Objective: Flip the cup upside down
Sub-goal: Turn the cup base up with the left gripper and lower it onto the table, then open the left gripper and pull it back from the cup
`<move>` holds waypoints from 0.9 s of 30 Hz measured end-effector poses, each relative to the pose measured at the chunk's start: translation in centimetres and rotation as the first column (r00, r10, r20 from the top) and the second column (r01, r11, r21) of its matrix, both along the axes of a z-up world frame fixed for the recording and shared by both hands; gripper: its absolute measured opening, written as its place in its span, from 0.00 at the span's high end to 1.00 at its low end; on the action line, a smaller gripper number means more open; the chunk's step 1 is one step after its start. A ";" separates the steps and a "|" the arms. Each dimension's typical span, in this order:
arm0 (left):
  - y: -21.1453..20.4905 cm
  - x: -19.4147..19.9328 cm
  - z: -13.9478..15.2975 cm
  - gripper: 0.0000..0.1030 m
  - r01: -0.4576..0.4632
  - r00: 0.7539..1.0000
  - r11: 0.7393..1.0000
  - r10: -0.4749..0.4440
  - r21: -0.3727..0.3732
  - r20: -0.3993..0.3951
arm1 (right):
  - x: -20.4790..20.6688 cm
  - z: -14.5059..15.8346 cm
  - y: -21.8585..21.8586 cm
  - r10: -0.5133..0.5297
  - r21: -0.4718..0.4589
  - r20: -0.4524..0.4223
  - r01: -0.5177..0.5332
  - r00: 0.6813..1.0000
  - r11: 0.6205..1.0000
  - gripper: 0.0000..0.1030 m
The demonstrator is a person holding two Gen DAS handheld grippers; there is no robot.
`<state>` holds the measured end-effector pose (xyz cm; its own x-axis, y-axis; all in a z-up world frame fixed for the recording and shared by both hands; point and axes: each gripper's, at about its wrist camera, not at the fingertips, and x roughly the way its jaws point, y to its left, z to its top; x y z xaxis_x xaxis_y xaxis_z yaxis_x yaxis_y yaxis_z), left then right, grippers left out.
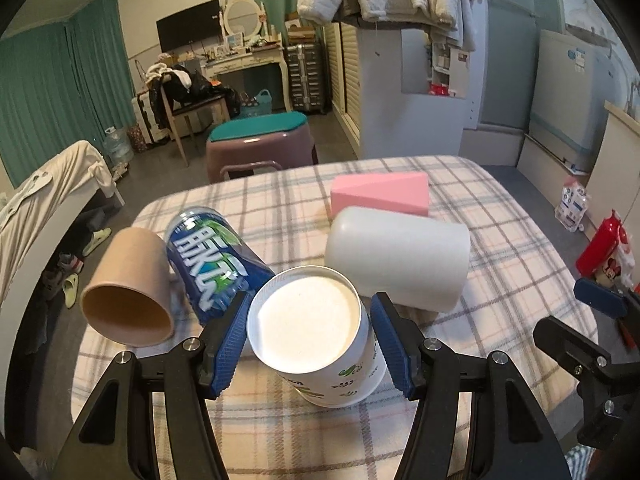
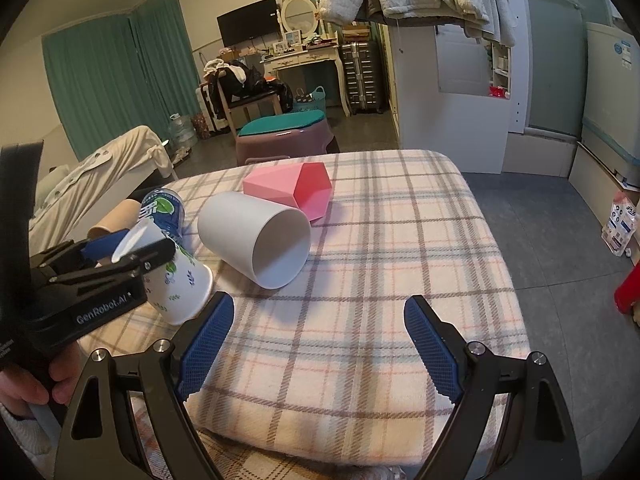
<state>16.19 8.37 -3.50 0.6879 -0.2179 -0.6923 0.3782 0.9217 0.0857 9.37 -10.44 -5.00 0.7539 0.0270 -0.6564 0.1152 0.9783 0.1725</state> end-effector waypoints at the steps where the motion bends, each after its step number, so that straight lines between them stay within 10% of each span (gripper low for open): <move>1: -0.1 0.0 -0.2 0.39 0.005 1.000 1.000 -0.005 0.005 -0.009 | 0.1 -0.1 0.0 0.000 0.000 -0.003 0.000 1.000 1.000 0.15; 27: 0.7 -1.9 2.0 0.20 0.047 0.999 0.991 -0.044 -0.122 0.027 | -0.9 0.9 0.4 -0.008 0.007 0.029 0.008 1.000 1.000 0.15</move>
